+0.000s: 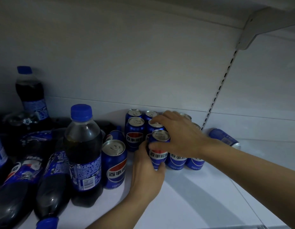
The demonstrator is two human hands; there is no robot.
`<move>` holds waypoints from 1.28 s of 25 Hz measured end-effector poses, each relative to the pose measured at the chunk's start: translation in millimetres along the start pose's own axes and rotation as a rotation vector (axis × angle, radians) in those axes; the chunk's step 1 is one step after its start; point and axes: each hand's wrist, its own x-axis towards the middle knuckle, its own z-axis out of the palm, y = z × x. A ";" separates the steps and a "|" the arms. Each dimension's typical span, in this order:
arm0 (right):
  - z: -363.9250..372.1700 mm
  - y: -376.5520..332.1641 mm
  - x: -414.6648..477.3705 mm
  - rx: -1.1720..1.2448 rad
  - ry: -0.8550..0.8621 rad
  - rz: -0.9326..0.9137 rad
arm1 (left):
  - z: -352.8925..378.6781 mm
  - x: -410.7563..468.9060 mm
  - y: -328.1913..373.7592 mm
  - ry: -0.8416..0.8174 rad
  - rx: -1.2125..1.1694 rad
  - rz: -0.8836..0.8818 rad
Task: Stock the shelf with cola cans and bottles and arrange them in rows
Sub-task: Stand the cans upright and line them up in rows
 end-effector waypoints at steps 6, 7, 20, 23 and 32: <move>10.3 -58.2 17.9 0.431 -0.270 -0.209 | -22.0 -22.6 11.4 -0.177 0.190 -0.093; 20.9 -63.7 21.2 0.478 -0.296 -0.218 | -24.5 -26.3 8.2 -0.180 0.211 -0.085; -4.3 -37.7 33.1 0.133 -0.034 -0.130 | -42.6 -34.6 12.2 -0.193 0.068 0.051; 4.0 -35.6 35.7 0.080 -0.021 -0.115 | -44.5 -32.3 7.6 -0.100 0.061 0.041; 26.2 -38.0 35.4 0.029 0.009 -0.060 | -46.8 -19.5 -2.2 0.129 0.037 -0.028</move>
